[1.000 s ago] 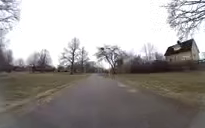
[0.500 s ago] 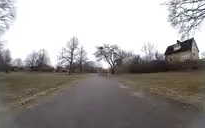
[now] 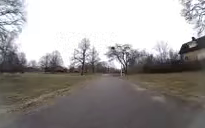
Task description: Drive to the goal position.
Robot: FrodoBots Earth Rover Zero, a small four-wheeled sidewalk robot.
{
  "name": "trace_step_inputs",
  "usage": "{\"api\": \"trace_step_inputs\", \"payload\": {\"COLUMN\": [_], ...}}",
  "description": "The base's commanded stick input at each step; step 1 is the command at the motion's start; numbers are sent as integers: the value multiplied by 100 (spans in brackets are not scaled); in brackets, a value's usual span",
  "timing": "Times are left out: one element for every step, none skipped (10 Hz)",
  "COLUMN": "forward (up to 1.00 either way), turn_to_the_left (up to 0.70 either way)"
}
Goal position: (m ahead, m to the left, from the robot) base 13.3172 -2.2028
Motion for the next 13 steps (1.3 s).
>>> {"api": "trace_step_inputs", "payload": {"forward": [100, 100, 100, 100, 100, 100, 100, 100, 100, 100, 100, 100, 100], "turn_to_the_left": [0, 0, 0, 0, 0, 0, 0, 0, 0, 0, 0, 0, 0]}}
